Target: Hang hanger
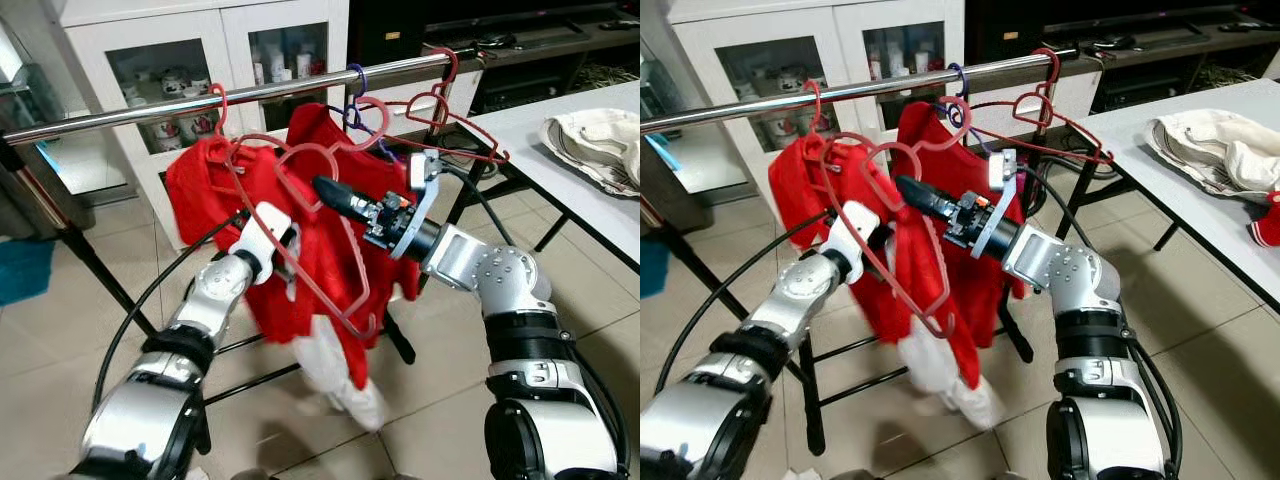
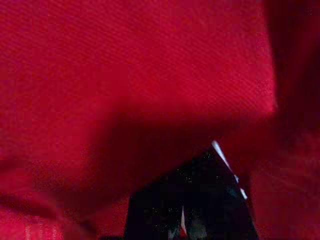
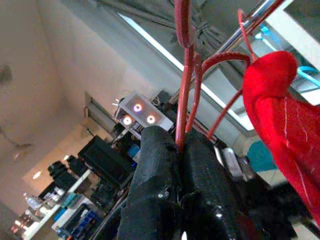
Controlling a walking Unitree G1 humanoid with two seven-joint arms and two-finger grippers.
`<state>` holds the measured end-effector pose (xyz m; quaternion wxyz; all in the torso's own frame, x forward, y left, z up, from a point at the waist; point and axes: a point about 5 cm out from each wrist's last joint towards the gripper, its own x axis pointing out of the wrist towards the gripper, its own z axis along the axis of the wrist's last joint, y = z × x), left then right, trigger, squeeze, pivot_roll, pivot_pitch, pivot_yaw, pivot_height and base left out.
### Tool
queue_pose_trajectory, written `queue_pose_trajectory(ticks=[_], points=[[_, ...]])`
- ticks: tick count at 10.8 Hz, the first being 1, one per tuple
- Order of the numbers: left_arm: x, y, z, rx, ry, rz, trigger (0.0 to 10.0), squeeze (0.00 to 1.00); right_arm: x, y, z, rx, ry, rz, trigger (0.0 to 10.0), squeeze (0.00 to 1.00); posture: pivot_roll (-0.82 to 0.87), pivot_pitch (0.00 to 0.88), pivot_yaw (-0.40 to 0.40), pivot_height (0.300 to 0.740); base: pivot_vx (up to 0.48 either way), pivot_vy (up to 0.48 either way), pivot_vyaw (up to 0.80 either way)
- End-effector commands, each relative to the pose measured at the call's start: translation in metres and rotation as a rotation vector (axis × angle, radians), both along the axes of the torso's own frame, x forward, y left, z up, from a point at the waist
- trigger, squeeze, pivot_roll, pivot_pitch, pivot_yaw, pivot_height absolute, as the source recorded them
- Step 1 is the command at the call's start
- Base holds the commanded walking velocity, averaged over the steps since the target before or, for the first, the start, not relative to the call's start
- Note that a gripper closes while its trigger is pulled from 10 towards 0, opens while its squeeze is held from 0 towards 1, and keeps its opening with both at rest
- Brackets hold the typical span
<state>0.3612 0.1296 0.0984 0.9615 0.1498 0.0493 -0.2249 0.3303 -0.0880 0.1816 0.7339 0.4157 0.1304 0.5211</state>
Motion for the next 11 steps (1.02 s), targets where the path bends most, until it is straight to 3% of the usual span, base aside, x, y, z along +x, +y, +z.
queue_pose_trajectory(ticks=[1,3,4,5,7,8,9,10,11], points=[[0.007,0.004,0.015,-0.043,-0.075,0.047,10.0,0.00,-0.001,-0.001,0.005,0.014,-0.031,-0.020,10.0,0.00,-0.10,0.000,0.048,0.740,0.000,0.000,0.00],[-0.014,-0.003,-0.016,-0.056,0.039,-0.093,10.0,0.00,0.005,-0.005,-0.006,-0.013,0.021,-0.127,10.0,0.00,-0.10,0.000,0.047,0.740,0.000,0.000,0.00],[-0.028,0.001,-0.032,-0.064,0.102,-0.160,10.0,0.00,0.010,-0.008,-0.007,-0.016,0.037,-0.178,10.0,0.00,-0.09,0.000,0.046,0.740,0.000,0.000,0.00],[-0.045,0.011,-0.047,-0.062,0.155,-0.220,10.0,0.00,0.016,-0.013,-0.007,-0.016,0.044,-0.235,10.0,0.00,-0.09,0.000,0.046,0.740,0.000,0.000,0.00],[-0.068,0.030,-0.051,-0.099,0.157,-0.253,10.0,0.00,0.020,-0.018,-0.011,-0.041,0.047,-0.298,10.0,0.00,-0.05,0.000,0.032,0.740,0.000,0.000,0.00],[-0.083,0.048,-0.033,-0.167,0.089,-0.219,10.0,0.00,0.020,-0.021,-0.021,-0.151,0.018,-0.364,10.0,0.00,-0.03,0.000,0.033,0.740,0.000,0.000,0.00],[-0.090,0.061,-0.017,-0.208,0.035,-0.146,10.0,0.00,0.018,-0.021,-0.027,-0.249,-0.023,-0.400,10.0,0.00,-0.02,0.000,0.032,0.740,0.000,0.000,0.00],[-0.091,0.079,0.013,-0.272,-0.090,0.068,10.0,0.00,0.012,-0.020,-0.036,-0.429,-0.113,-0.486,10.0,0.00,0.01,0.000,0.017,0.740,0.000,0.000,0.00],[-0.091,0.084,0.018,-0.214,-0.108,0.174,10.0,0.00,0.007,-0.018,-0.040,-0.513,-0.179,-0.512,10.0,0.00,0.01,0.000,0.017,0.740,0.000,0.000,0.00]])
